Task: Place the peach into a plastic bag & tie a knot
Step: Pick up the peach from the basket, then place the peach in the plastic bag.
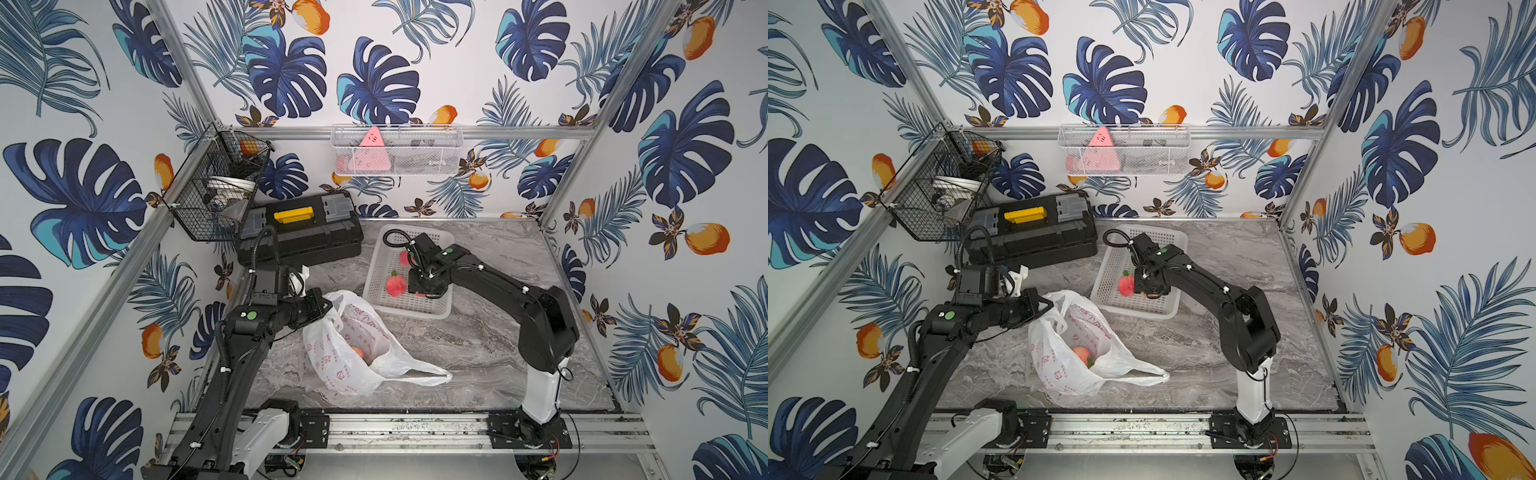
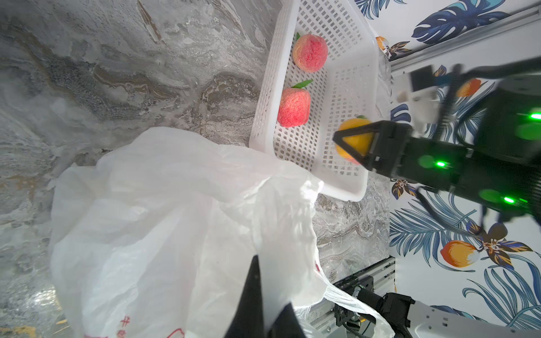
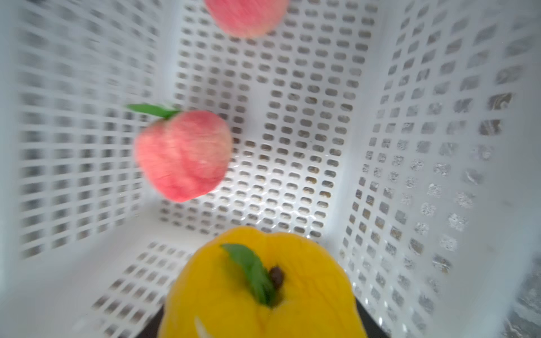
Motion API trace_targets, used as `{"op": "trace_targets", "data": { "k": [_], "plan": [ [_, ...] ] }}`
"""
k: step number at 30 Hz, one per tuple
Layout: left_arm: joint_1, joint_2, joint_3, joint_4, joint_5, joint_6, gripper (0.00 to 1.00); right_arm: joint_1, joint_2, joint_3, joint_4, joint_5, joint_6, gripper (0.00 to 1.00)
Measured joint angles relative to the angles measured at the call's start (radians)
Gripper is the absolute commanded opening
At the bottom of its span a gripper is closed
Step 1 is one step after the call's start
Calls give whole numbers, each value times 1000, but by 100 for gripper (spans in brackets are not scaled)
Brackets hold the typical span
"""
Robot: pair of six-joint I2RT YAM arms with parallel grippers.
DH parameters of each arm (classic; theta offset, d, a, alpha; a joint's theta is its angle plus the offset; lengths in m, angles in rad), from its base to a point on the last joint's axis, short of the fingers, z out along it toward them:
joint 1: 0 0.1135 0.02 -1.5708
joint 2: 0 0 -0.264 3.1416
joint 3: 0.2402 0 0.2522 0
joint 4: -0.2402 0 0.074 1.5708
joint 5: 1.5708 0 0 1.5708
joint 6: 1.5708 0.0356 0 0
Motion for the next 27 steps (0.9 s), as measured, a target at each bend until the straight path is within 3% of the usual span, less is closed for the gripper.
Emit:
{"op": "trace_targets", "data": {
  "k": [6,12,21,27],
  "plan": [
    [0,14,14,-5,-2,2,0,191,-187,-34,79,-189,9,47],
    [-2,17,22,-3,10,2,0,331,-141,-129,227,-325,130,48],
    [-3,16,5,6,27,-2,0,362,24,-95,241,-326,154,96],
    [-3,11,-17,17,20,-2,0,353,6,-44,178,-330,121,97]
  ]
}}
